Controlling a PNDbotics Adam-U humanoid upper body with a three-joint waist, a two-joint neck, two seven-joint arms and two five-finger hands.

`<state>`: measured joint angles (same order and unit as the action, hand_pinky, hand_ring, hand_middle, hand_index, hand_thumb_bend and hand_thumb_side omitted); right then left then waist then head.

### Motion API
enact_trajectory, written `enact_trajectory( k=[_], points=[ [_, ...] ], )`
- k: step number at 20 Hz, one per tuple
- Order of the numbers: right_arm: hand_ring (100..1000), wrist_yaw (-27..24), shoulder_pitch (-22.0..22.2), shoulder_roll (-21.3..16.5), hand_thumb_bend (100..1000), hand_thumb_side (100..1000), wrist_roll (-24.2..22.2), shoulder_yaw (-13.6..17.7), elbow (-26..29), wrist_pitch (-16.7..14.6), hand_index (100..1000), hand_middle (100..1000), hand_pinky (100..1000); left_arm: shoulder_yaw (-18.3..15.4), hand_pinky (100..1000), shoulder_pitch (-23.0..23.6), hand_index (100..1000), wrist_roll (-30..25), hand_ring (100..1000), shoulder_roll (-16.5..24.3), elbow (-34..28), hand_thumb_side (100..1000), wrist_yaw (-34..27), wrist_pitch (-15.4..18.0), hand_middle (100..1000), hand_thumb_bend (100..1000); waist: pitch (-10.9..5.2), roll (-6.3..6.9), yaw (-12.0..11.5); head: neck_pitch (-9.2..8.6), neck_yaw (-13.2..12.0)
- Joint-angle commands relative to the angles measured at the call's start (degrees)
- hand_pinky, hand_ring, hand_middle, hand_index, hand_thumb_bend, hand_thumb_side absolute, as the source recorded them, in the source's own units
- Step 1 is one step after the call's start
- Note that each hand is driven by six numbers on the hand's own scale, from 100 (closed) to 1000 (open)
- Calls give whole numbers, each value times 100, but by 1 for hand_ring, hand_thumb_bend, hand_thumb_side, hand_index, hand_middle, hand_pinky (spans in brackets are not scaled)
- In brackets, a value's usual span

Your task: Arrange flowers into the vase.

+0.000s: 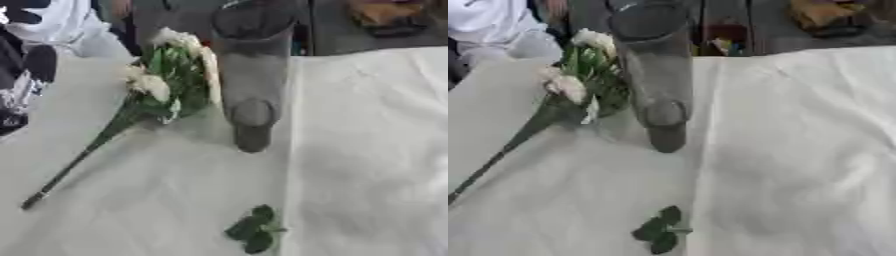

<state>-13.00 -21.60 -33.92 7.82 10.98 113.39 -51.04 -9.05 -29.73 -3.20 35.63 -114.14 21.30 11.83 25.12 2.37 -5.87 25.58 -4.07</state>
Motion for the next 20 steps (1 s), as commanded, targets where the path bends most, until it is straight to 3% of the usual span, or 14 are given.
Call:
enact_trajectory(
  k=[1, 5, 9, 13, 16, 20],
  points=[
    [737, -309, -10, -278, 100, 1000, 283, 106, 121, -87, 829, 716, 613, -4, 798, 15, 997, 285, 860, 319, -45, 842, -290, -21, 894, 156, -120, -14, 11, -130, -70],
    [737, -642, 22, -401, 100, 1000, 564, 180, 121, -93, 829, 717, 614, 87, 816, 123, 1000, 618, 883, 505, -45, 837, -622, -131, 917, 100, -135, -16, 16, -208, -109],
    [737, -1005, 69, -456, 100, 1000, 397, 254, 121, -93, 827, 716, 615, 168, 884, 223, 1000, 763, 969, 860, -45, 791, -464, -460, 966, 100, -160, 0, 1, -243, -109],
    [737, -2238, 174, -525, 100, 1000, -482, 502, 121, -93, 826, 715, 616, 511, 917, -90, 1000, -110, 999, 951, -45, 789, 1016, -1245, 990, 100, -220, 18, 28, -227, -117],
    [738, -2925, 265, -527, 100, 1000, -1098, 645, 121, -93, 825, 714, 617, 794, 920, -409, 1000, -957, 1000, 1003, -45, 797, 1577, -1423, 990, 100, -273, 29, 41, -238, -122],
    [738, -3508, 330, -530, 100, 1000, -1628, 758, 121, -93, 825, 714, 617, 846, 920, -537, 1000, -1316, 1000, 990, -45, 797, 1749, -1463, 990, 100, -284, 30, 41, -242, -120]
  ],
)
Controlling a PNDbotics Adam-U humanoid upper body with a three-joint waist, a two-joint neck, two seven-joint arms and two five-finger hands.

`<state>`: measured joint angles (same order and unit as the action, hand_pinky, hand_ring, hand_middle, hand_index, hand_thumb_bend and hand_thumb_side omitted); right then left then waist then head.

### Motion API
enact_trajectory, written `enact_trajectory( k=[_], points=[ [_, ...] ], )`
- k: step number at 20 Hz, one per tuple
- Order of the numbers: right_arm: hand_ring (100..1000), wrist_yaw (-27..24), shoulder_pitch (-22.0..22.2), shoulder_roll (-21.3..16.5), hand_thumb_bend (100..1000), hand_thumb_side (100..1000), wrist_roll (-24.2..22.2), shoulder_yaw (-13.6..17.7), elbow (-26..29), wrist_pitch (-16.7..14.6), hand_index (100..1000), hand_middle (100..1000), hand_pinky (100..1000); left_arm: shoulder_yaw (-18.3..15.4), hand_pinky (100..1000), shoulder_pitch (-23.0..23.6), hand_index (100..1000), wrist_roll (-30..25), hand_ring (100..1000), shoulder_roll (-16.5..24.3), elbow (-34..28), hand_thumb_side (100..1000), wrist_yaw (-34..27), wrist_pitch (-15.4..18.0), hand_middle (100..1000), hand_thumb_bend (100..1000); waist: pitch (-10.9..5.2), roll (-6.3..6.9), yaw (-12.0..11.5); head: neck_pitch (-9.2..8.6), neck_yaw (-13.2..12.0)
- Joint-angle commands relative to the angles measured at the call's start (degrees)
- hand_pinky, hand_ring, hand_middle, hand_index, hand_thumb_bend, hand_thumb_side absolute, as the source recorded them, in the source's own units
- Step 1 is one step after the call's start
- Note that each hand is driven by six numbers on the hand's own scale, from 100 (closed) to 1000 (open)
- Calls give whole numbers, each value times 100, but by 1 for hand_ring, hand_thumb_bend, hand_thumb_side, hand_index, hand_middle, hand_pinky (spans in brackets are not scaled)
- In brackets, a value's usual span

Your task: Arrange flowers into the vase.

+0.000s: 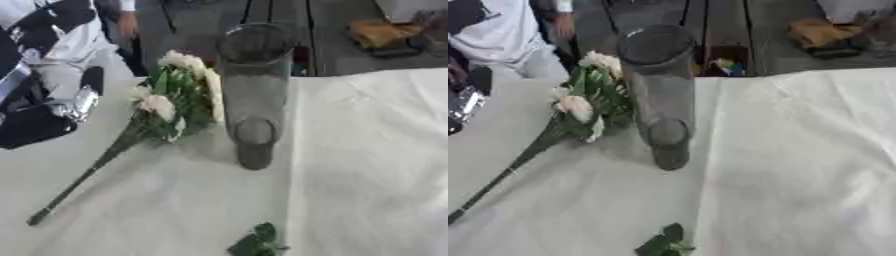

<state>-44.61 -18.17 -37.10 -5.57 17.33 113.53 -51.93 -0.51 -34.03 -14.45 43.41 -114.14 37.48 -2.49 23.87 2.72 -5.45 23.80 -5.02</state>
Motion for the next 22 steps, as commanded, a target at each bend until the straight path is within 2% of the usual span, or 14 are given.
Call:
enact_trajectory(
  k=[1, 2, 3, 4, 7, 8, 9, 10, 11, 12, 15, 17, 20, 22],
  points=[
    [738, -447, -2, -213, 100, 1000, -382, 141, 107, -4, 825, 714, 617, -9, 920, -111, 1000, -209, 1000, 211, -45, 797, 139, -31, 990, 100, -160, -5, -1, -64, -25],
    [738, -536, 7, -213, 100, 1000, -463, 156, 107, -4, 825, 714, 617, -10, 920, -114, 1000, -219, 1000, 210, -45, 797, 144, -31, 990, 100, -160, -5, 0, -64, -26],
    [738, -602, 18, -218, 100, 1000, -529, 159, 107, 2, 808, 709, 621, 36, 874, -79, 1000, -253, 951, 256, -5, 890, 117, -59, 987, 100, -196, 12, 32, -60, -54],
    [738, -655, 28, -215, 100, 1000, -579, 156, 107, 13, 811, 709, 621, 128, 849, -61, 1000, -312, 925, 349, 36, 896, 67, -116, 991, 120, -228, 20, 58, -49, -76],
    [738, -763, 50, -197, 100, 1000, -678, 155, 107, 46, 810, 709, 622, 493, 841, -153, 1000, -539, 919, 576, 248, 909, -72, -340, 1000, 133, -283, 24, 83, -25, -104],
    [738, -786, 60, -195, 100, 1000, -699, 161, 107, 52, 809, 708, 622, 621, 861, -202, 1000, -618, 941, 584, 277, 912, -91, -419, 1000, 240, -292, 23, 75, -19, -98],
    [738, -801, 79, -188, 100, 1000, -711, 169, 107, 71, 809, 708, 622, 752, 866, -226, 1000, -699, 947, 598, 344, 923, -116, -501, 1000, 277, -309, 27, 66, -10, -89],
    [738, -811, 95, -182, 100, 1000, -719, 177, 107, 93, 809, 708, 622, 858, 866, -273, 1000, -786, 947, 591, 421, 923, -142, -587, 1000, 277, -323, 30, 58, -2, -80],
    [738, -816, 108, -174, 100, 1000, -725, 183, 107, 114, 809, 707, 623, 930, 872, -317, 1000, -872, 957, 586, 473, 967, -158, -674, 1000, 384, -338, 37, 49, 9, -74],
    [738, -821, 118, -167, 100, 1000, -726, 187, 107, 137, 808, 707, 623, 985, 872, -353, 1000, -958, 958, 588, 497, 996, -166, -759, 1000, 405, -352, 45, 42, 18, -70],
    [738, -829, 138, -160, 100, 1000, -710, 199, 107, 194, 808, 706, 624, 1078, 865, -442, 1000, -1206, 953, 582, 450, 1000, -167, -1006, 996, 475, -387, 64, 26, 50, -52],
    [738, -827, 158, -157, 100, 1000, -703, 203, 107, 220, 807, 705, 624, 1127, 860, -516, 1000, -1373, 951, 536, 477, 1000, -192, -1142, 997, 458, -416, 72, -1, 77, -21],
    [738, -813, 206, -158, 100, 1000, -680, 214, 107, 257, 806, 704, 625, 1298, 874, -644, 1000, -1621, 972, 462, 725, 1000, -324, -1320, 1000, 287, -474, 89, -64, 126, 36],
    [738, -810, 213, -153, 100, 1000, -648, 208, 107, 310, 806, 703, 624, 1389, 909, -738, 1000, -1786, 1000, 386, 959, 987, -476, -1463, 1000, 283, -513, 113, -100, 165, 54]
  ],
)
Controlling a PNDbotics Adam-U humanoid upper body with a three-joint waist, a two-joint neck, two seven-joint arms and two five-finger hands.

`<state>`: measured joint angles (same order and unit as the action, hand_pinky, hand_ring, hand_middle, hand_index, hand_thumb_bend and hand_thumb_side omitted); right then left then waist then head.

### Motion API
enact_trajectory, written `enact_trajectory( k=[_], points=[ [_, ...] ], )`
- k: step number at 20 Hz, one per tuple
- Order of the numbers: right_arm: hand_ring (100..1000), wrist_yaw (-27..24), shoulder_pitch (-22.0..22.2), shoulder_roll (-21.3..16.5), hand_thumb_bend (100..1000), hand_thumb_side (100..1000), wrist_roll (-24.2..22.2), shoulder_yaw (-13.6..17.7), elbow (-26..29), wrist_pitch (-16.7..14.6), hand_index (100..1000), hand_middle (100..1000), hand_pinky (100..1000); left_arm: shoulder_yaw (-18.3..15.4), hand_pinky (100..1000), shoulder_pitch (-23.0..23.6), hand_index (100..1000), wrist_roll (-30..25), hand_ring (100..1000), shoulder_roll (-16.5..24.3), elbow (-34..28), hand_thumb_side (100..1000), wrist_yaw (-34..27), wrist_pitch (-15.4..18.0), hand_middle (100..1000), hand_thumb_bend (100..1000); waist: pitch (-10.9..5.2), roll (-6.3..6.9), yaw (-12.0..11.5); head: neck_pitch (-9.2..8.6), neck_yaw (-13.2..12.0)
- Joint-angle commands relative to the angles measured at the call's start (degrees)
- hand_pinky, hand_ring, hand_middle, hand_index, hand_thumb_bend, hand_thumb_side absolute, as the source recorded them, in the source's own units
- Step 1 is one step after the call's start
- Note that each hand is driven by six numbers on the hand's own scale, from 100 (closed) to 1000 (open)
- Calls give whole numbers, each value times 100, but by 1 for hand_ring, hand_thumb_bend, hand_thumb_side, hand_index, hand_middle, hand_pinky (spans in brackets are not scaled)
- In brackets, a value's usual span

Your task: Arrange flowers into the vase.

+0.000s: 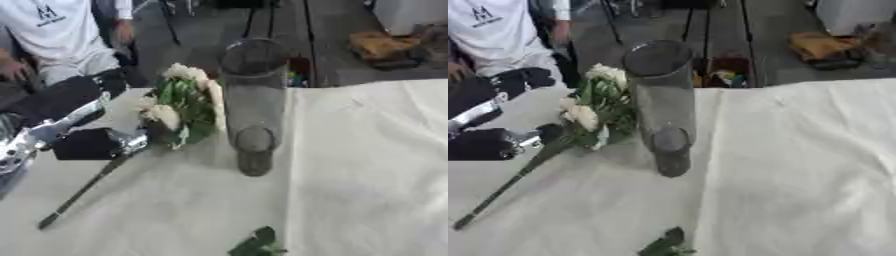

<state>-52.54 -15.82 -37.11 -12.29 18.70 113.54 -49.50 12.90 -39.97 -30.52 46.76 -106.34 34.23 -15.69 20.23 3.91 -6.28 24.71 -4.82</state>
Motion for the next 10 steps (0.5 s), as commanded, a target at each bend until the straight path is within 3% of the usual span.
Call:
enact_trajectory(
  k=[1, 5, 10],
  points=[
    [738, -13, -24, -144, 100, 1000, 37, 67, 105, 103, 806, 703, 624, 52, 904, -203, 1000, -262, 1000, 21, 289, 978, -231, -222, 1000, 288, -164, 0, -30, 85, 37],
    [738, 3, -18, -134, 100, 1000, 68, 70, 105, 163, 803, 701, 625, 38, 878, -340, 1000, -593, 977, 17, 530, 966, -331, -502, 1000, 295, -204, 7, -35, 84, 69],
    [739, 32, -1, -110, 100, 1000, 87, 84, 105, 174, 800, 698, 626, 78, 856, -400, 1000, -961, 953, -41, 649, 952, -4, -568, 1000, 292, -211, 10, -18, 52, 114]
  ],
)
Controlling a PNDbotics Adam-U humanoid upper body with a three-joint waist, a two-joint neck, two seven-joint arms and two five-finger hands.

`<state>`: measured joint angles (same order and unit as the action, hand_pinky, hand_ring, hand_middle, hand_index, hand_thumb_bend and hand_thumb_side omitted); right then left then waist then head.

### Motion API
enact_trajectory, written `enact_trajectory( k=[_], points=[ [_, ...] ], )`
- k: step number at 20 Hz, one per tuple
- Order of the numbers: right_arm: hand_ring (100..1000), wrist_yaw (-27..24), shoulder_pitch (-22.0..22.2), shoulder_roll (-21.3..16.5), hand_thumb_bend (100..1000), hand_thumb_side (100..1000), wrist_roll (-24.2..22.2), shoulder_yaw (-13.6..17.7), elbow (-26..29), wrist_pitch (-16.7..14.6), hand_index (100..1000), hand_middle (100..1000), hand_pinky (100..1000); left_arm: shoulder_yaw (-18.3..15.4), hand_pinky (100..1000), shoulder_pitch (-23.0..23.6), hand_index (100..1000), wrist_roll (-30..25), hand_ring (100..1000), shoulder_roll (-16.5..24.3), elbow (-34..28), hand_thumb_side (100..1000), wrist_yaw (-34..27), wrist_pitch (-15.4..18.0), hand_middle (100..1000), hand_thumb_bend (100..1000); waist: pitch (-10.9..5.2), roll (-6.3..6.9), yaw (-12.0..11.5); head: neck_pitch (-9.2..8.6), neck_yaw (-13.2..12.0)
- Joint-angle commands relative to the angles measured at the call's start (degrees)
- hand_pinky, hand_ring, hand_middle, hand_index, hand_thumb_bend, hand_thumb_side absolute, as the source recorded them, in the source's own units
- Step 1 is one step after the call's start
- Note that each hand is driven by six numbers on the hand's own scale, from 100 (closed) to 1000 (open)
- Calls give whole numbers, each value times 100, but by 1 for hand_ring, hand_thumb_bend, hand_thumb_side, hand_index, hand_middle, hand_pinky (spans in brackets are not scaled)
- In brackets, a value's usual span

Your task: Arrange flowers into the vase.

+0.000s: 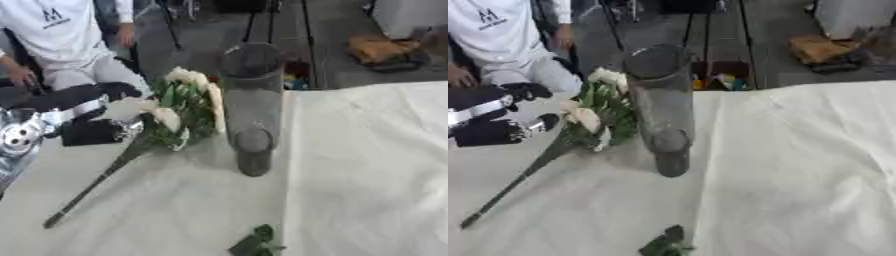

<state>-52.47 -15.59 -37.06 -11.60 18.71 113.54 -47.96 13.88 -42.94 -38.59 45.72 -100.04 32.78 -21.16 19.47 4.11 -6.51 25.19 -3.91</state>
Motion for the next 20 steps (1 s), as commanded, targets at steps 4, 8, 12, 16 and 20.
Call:
enact_trajectory(
  k=[4, 8, 12, 16, 20],
  points=[
    [738, 64, -11, -87, 100, 1000, 34, 89, 105, 43, 797, 695, 626, 41, 848, -171, 1000, -296, 956, -11, 223, 945, 369, -43, 1000, 348, -137, -13, 15, -2, 36],
    [738, 90, 8, -68, 100, 1000, 47, 89, 105, 68, 791, 692, 626, 79, 858, -324, 1000, -411, 973, -107, 716, 946, 456, -117, 1000, 440, -151, -6, 0, 19, 44],
    [738, 104, 14, -45, 100, 1000, 68, 95, 105, 100, 781, 688, 626, 172, 852, -457, 1000, -521, 973, -198, 1153, 979, 520, 1, 999, 465, -149, 2, -11, 8, 34],
    [738, 115, 32, -25, 100, 1000, 86, 103, 105, 86, 777, 685, 626, 187, 848, -547, 1000, -470, 971, -330, 1601, 969, 630, -38, 992, 461, -147, -3, -12, 9, 29],
    [738, 125, 31, -13, 100, 1000, 98, 104, 105, 84, 770, 683, 627, 218, 843, -604, 1000, -366, 964, -465, 1948, 976, 596, -71, 978, 458, -142, -9, -22, 4, 53]
  ],
)
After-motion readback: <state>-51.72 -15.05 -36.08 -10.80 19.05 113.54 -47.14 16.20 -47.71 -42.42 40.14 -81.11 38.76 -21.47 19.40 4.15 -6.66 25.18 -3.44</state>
